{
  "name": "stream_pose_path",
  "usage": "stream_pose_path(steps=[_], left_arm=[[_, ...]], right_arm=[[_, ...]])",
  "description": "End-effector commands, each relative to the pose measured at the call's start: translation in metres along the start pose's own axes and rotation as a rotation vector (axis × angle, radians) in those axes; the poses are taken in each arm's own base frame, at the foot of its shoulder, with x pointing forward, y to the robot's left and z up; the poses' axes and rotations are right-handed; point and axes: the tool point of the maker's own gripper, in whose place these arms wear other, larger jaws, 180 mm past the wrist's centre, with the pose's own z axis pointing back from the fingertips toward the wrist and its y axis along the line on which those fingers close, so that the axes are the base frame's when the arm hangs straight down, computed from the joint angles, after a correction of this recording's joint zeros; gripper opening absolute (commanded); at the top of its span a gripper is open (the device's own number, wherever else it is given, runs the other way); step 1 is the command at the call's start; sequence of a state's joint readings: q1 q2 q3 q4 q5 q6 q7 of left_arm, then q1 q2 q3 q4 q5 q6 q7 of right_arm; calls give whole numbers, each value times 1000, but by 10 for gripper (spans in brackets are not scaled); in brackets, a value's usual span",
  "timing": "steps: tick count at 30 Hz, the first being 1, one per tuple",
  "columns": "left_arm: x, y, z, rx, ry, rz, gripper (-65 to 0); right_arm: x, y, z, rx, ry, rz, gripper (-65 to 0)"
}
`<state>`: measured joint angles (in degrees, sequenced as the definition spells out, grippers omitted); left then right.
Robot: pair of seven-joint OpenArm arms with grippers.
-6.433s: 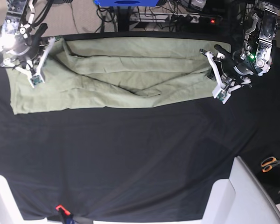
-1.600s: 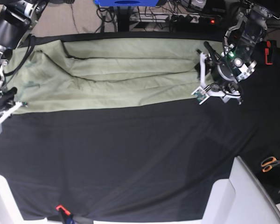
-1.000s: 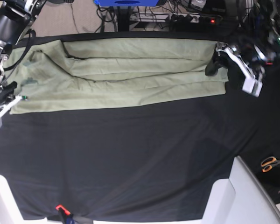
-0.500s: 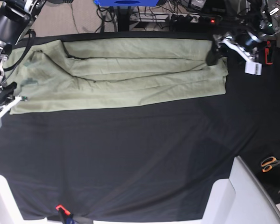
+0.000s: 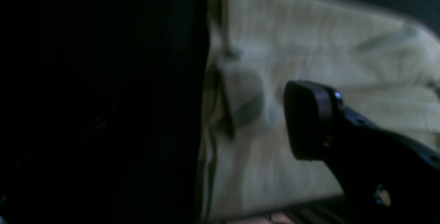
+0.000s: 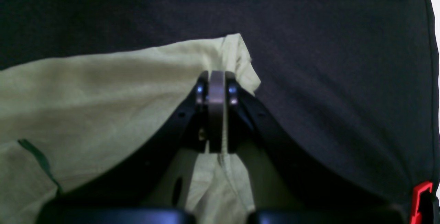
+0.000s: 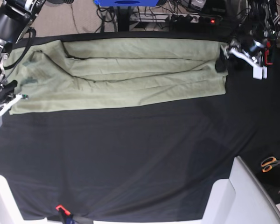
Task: Fold the T-shirt properly
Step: 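Release the strip end with the left gripper and lift it away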
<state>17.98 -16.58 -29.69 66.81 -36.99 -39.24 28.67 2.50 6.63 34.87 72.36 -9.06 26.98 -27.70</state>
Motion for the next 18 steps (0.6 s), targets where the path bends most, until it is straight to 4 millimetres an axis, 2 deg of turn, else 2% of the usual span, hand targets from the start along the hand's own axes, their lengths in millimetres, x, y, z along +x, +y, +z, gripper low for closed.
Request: stream_pose_path(steps=[1, 6, 10, 12, 14, 17, 18], left_arm=[[6, -6, -2, -28, -9, -21, -84], [-14, -31, -18, -98, 56, -38, -87], [-30, -27, -23, -90, 83, 11, -91], [-35, -19, -26, -75, 99, 38, -133], [-38, -13, -29, -63, 104, 65, -270], [-30, -4, -33, -47, 64, 85, -579], [-26, -3, -35, -46, 51, 89, -650]], right_arm=[[20, -10, 3, -20, -55, 5, -641], [20, -9, 3, -19, -55, 4, -641], [20, -10, 3, -20, -55, 5, -641], [20, -10, 3, -20, -55, 5, -641], [20, -10, 3, -20, -55, 5, -641], [20, -10, 3, -20, -55, 5, -641], [19, -10, 3, -20, -54, 5, -641]])
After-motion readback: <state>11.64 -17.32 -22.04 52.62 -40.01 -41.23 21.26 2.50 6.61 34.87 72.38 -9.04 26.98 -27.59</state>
